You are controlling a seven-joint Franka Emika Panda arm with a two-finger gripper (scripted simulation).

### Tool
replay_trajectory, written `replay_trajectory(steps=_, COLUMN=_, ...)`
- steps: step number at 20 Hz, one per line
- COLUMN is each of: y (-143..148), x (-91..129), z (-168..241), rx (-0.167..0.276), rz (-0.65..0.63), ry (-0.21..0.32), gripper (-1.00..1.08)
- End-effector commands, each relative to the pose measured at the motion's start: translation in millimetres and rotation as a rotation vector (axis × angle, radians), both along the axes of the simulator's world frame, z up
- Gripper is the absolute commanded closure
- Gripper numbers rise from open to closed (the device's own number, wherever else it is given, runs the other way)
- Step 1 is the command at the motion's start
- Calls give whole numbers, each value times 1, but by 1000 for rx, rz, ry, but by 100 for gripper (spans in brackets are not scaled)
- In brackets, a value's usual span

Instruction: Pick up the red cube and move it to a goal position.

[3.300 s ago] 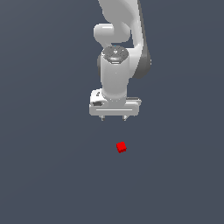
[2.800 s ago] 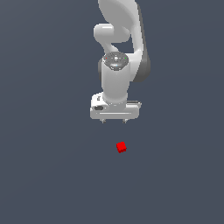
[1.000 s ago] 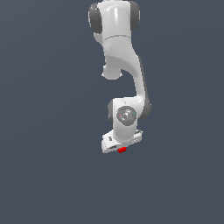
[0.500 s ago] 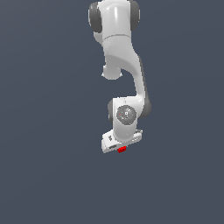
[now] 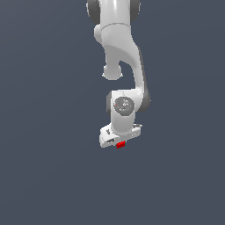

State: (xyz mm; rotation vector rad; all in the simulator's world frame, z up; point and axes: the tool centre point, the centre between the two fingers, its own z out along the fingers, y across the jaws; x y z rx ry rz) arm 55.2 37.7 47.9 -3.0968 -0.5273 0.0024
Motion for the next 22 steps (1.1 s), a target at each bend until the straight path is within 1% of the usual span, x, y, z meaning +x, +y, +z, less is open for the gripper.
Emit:
replay_trajectory(steps=1, y=-5, x=-7, z=13, rx=0, rz=0, ry=-1, gripper=108)
replay_trajectory(steps=8, y=-23, x=-38, z=59, rx=0, rz=0, ry=-1, gripper=108)
replay_trajectory(steps=22, y=-63, x=-106, z=167, rx=0, rz=0, ry=-2, gripper=108)
